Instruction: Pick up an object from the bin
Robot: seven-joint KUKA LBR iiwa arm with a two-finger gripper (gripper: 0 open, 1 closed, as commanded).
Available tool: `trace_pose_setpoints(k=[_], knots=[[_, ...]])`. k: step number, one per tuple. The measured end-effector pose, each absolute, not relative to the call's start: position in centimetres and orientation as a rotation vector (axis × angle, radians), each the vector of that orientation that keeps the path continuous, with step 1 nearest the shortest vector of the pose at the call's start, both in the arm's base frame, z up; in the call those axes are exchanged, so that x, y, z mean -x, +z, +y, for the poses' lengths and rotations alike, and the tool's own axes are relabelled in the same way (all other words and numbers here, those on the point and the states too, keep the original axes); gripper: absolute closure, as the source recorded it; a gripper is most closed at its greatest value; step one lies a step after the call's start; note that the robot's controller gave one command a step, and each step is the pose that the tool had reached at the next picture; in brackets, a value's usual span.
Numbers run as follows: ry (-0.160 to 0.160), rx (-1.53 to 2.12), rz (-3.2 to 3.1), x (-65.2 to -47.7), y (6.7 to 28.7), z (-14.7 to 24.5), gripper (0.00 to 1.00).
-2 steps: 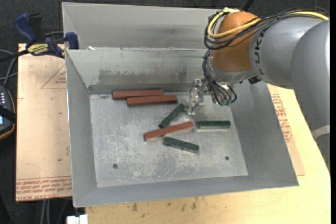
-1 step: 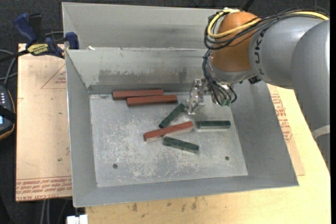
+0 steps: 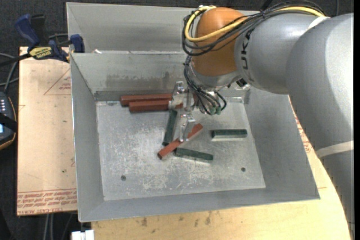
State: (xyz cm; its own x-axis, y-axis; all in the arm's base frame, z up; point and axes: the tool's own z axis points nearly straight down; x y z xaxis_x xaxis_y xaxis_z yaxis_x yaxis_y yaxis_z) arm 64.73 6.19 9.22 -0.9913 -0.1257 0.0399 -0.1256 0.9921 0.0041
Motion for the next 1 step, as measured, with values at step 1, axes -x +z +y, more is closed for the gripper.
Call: trace_pose_setpoints(k=[1], knots=[[-0.003,-0.194,-3.095,-64.69,9.11,6.18,0.0]])
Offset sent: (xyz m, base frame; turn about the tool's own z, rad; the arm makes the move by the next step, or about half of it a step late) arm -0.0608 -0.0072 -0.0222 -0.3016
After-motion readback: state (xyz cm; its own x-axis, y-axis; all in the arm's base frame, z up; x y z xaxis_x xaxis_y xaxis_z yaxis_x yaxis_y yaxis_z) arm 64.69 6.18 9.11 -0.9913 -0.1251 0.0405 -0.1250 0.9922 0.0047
